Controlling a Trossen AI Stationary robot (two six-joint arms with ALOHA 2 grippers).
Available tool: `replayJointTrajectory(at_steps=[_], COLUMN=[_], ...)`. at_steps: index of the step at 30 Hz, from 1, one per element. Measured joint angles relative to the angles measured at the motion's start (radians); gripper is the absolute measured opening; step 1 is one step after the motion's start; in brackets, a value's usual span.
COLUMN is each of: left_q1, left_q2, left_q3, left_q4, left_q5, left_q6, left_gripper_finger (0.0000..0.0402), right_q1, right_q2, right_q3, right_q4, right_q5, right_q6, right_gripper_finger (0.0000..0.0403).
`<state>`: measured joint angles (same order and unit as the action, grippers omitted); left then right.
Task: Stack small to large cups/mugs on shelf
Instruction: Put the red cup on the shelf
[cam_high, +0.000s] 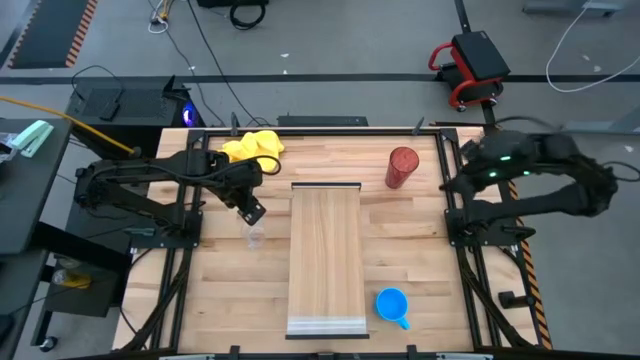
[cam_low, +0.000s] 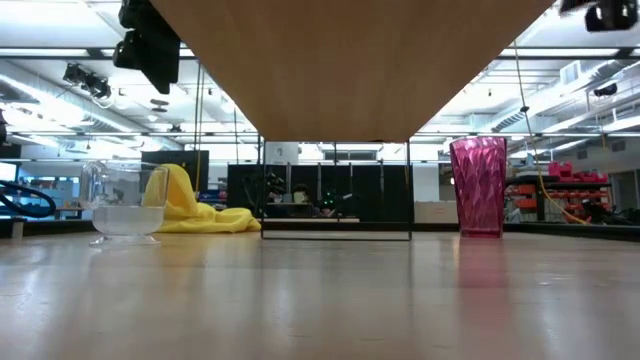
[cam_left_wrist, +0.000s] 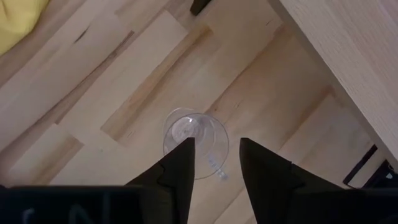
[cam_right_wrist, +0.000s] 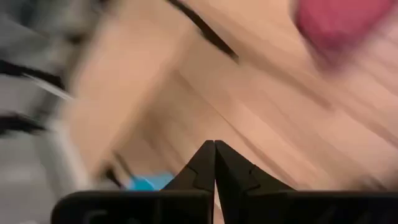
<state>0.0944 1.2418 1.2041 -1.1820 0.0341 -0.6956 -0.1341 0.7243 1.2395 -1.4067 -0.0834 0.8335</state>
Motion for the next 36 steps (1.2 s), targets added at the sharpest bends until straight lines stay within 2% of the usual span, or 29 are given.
replayJointTrajectory(at_steps=[3,5,7,11,17,21,24,28,36], left_q1=[0.0,0.0,0.0,0.0,0.0,0.0,0.0,0.0,0.0], left_q2=[0.0,0.0,0.0,0.0,0.0,0.0,0.0,0.0,0.0], left_q3=[0.0,0.0,0.0,0.0,-0.001,-0.001,-0.001,-0.001,-0.001], left_q4=[0.0,0.0,0.0,0.0,0.0,0.0,0.0,0.0,0.0], left_q5=[-0.001,-0.007,-0.014,-0.045,-0.065,-0.068,-0.08,-0.087,-0.09], left_q6=[-0.001,-0.001,-0.001,-0.001,0.0,0.008,0.011,0.012,0.029], left_gripper_finger=[0.0135,0.0133,0.013,0.0126,0.0132,0.0134,0.0131,0.0126,0.0133], right_q1=[0.003,0.027,0.066,0.139,0.186,0.175,0.125,0.011,-0.305], right_q2=[0.074,0.098,0.109,0.124,0.126,0.128,0.141,0.179,0.34], right_q3=[0.006,-0.001,-0.006,-0.006,-0.006,-0.006,-0.006,-0.006,-0.006], right_q4=[-0.129,-0.148,-0.149,-0.148,-0.165,-0.165,-0.148,-0.101,0.012], right_q5=[0.001,0.016,0.071,0.248,0.292,0.395,0.465,0.472,0.306], right_q6=[-0.001,0.005,0.019,0.101,0.235,0.237,0.227,0.136,-0.137], right_gripper_finger=[0.0013,0.0013,0.0013,0.0013,0.0013,0.0013,0.0013,0.0013,0.0013])
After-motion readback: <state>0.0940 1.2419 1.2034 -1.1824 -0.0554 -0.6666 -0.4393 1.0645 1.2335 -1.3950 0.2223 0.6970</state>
